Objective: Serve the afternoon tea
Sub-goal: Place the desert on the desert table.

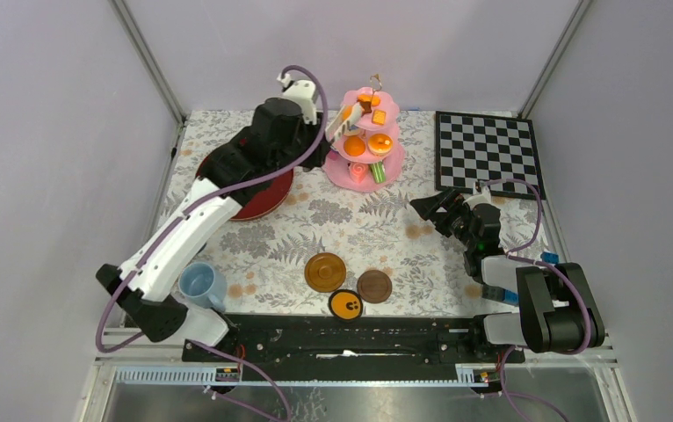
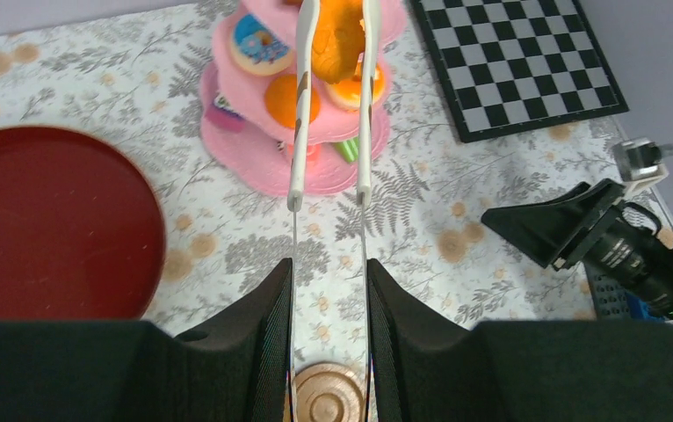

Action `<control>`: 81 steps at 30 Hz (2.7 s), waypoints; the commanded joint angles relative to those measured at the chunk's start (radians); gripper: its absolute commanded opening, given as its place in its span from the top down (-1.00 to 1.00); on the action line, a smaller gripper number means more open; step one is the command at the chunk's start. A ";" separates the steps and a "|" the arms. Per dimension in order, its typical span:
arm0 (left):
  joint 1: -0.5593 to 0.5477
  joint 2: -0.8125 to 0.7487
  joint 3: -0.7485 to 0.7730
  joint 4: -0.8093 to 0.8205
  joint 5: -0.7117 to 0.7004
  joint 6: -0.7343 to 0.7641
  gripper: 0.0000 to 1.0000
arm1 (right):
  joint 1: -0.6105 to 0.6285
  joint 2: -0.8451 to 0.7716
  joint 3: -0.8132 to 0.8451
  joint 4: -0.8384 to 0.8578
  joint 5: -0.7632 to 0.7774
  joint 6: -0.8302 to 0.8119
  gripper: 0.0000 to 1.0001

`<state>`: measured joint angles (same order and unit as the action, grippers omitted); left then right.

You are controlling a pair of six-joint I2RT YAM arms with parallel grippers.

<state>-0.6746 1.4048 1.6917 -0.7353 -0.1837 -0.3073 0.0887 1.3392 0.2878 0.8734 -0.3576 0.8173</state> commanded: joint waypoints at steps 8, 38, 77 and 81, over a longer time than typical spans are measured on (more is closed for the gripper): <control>-0.064 0.276 0.248 0.129 -0.018 -0.015 0.58 | -0.004 -0.018 -0.008 0.043 0.007 -0.003 -0.97; -0.063 0.516 0.463 0.088 -0.131 0.083 0.42 | -0.004 -0.004 -0.003 0.050 0.000 0.002 -0.97; -0.063 0.262 0.359 0.039 -0.098 0.051 0.22 | -0.004 0.006 -0.002 0.060 -0.008 0.007 -0.97; -0.062 0.104 0.213 -0.049 -0.176 0.044 0.23 | -0.004 0.002 -0.003 0.059 -0.007 0.006 -0.97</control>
<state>-0.7353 1.6913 1.9938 -0.7284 -0.2737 -0.2466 0.0887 1.3422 0.2829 0.8822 -0.3584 0.8204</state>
